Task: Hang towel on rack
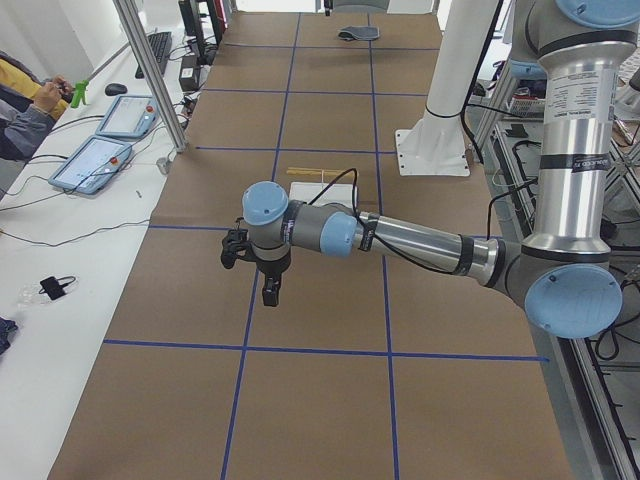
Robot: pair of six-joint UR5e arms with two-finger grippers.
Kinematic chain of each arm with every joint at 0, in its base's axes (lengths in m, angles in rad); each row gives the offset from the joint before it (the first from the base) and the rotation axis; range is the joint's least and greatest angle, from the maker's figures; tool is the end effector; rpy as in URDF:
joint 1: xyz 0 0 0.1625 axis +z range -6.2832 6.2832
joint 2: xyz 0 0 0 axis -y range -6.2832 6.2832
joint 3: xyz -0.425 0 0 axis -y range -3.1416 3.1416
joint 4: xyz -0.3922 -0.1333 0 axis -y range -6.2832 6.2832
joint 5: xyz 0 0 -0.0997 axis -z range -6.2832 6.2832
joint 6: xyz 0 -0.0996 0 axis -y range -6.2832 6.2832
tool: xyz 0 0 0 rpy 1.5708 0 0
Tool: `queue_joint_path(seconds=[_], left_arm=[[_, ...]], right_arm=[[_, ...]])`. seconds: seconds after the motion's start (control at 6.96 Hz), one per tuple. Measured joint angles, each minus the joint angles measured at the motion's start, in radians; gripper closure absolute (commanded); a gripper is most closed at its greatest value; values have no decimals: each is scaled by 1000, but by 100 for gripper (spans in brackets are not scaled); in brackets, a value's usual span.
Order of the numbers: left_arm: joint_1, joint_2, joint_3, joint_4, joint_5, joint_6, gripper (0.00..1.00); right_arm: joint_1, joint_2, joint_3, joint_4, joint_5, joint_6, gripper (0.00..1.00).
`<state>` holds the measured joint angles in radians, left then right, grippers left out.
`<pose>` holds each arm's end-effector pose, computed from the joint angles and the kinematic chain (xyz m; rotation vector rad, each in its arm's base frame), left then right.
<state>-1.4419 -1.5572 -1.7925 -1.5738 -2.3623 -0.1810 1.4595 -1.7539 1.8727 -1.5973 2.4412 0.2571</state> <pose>0.0011 -0.4941 0.5540 0.0759 0.8097 0.0343 0.0105 -0.4210 0.5886 -0.0744 -0.8712 0.0962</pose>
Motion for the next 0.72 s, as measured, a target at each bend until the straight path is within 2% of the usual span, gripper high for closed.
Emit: queue_joint_path(seconds=[0.43,0.72], left_arm=[[0,0,1,0,0,1,2],[0,-1,3,0,0,0,2]], right_arm=[[-13,-9,-32,54,1,5,1],[-30,-7,-172,209,-58,-5,10]])
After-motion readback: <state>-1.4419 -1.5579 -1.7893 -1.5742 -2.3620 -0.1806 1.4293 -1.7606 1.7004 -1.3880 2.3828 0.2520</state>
